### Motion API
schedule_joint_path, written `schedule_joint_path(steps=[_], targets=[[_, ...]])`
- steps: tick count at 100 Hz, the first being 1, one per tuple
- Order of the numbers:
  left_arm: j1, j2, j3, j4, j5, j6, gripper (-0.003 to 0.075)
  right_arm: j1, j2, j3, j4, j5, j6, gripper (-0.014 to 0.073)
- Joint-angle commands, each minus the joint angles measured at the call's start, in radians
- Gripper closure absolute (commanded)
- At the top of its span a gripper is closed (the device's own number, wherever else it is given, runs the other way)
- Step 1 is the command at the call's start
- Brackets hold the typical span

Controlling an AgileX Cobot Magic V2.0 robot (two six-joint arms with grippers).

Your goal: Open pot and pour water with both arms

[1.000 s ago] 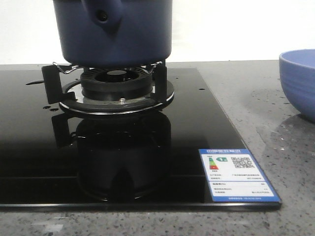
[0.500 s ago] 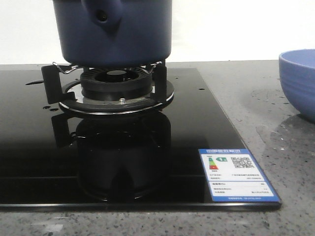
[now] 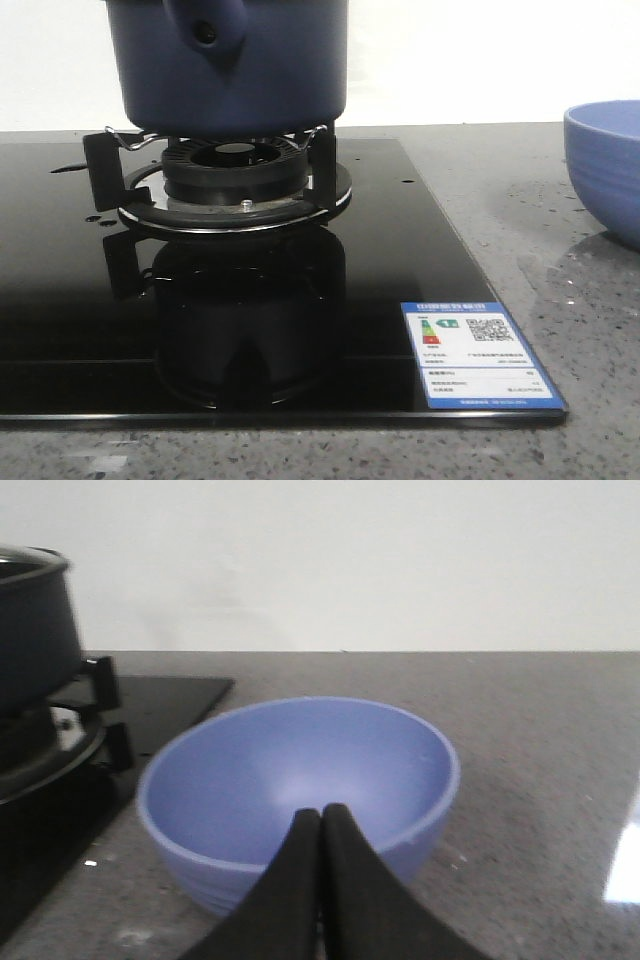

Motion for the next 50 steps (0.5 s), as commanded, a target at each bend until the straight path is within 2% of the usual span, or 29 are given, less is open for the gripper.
schedule_joint_path(steps=[1,18,50], targets=[[0.002,0.003,0.028,-0.012,-0.056,-0.010,0.0741,-0.082,0.021,0.054,-0.042,-0.154,0.040,0.0657],[0.002,0.003,0.028,-0.012,-0.056,-0.010,0.0741,-0.213,0.007,0.187,-0.049,-0.190,0.040,0.0657],[0.002,0.003,0.028,-0.012,-0.056,-0.010,0.0741,-0.223,-0.028,0.206,-0.060,0.013,0.040,0.0657]])
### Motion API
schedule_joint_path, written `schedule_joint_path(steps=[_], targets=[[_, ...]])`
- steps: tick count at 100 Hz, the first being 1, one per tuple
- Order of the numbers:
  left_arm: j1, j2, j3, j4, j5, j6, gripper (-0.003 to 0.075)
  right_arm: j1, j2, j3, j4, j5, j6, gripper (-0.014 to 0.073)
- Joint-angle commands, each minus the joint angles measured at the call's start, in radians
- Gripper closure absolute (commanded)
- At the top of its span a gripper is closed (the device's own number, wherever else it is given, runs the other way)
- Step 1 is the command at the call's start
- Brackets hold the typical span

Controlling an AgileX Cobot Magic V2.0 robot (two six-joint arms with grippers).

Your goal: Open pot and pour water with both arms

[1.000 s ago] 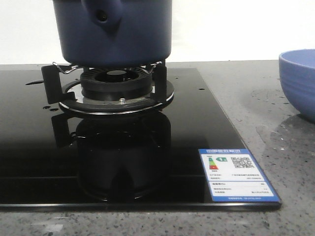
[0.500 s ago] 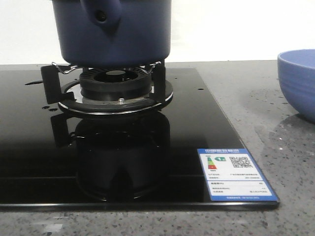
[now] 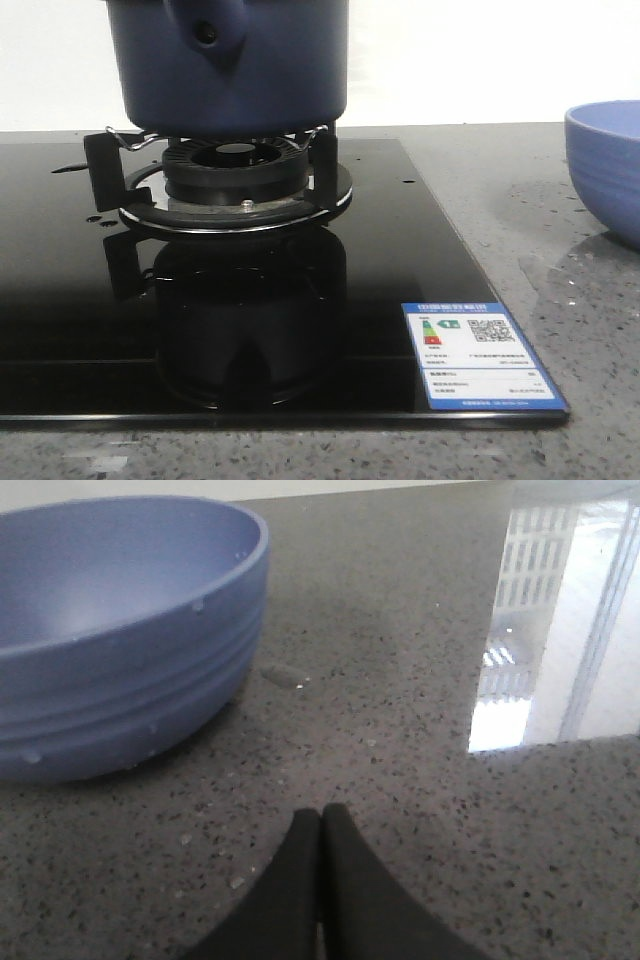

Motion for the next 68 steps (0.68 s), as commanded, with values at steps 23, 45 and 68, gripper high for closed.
schedule_joint_path(steps=[23,45,68], targets=[[0.002,0.003,0.028,-0.012,-0.056,-0.010,0.0741,-0.007,-0.018,0.024,-0.018,-0.018,0.002,0.0657],[0.002,0.003,0.028,-0.012,-0.056,-0.010,0.0741,-0.007,-0.018,0.024,-0.018,-0.020,0.002,0.0657],[0.002,0.003,0.028,-0.012,-0.056,-0.010,0.0741,-0.007,-0.018,0.024,-0.018,-0.020,0.002,0.0657]])
